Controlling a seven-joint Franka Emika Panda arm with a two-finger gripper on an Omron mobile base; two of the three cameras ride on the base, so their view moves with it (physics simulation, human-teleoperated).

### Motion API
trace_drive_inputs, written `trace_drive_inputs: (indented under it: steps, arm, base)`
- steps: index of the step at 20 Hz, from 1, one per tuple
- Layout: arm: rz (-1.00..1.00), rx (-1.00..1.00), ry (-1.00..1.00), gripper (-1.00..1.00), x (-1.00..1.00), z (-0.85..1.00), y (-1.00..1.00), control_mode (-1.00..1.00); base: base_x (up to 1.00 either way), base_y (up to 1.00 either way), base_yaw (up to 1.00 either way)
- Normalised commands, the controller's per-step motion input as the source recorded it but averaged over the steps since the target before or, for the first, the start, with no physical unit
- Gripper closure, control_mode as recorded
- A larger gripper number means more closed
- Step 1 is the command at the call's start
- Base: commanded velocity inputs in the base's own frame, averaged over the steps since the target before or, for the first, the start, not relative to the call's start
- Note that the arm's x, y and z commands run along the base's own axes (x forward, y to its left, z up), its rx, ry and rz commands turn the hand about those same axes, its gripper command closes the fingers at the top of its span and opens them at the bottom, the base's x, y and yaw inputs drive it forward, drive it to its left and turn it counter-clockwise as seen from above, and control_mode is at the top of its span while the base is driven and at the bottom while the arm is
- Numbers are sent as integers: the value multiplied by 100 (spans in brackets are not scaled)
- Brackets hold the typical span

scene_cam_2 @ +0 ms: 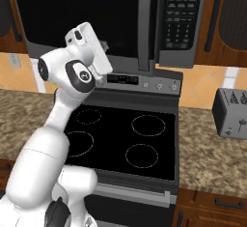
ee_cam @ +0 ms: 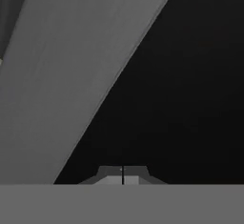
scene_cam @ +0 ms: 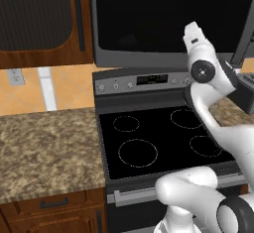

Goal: Open the microwave, place the bowl with waffle inside the microwave, then close the microwave door and turn it on.

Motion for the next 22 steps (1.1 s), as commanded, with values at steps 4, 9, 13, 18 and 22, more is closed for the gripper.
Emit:
trace_drive_inputs:
  steps: [4,9,13,18,22]
  arm:
    - [25,28,18,100,100,0,-34,-100]
    - [21,28,6,100,100,0,-26,-100]
    - [21,23,5,100,100,0,-27,-100]
    - [17,17,5,100,16,10,-29,-100]
    - [13,4,5,100,-94,38,-28,-100]
  base:
    - [0,0,0]
    - [0,0,0]
    - [0,0,0]
    - [0,0,0]
    - [0,0,0]
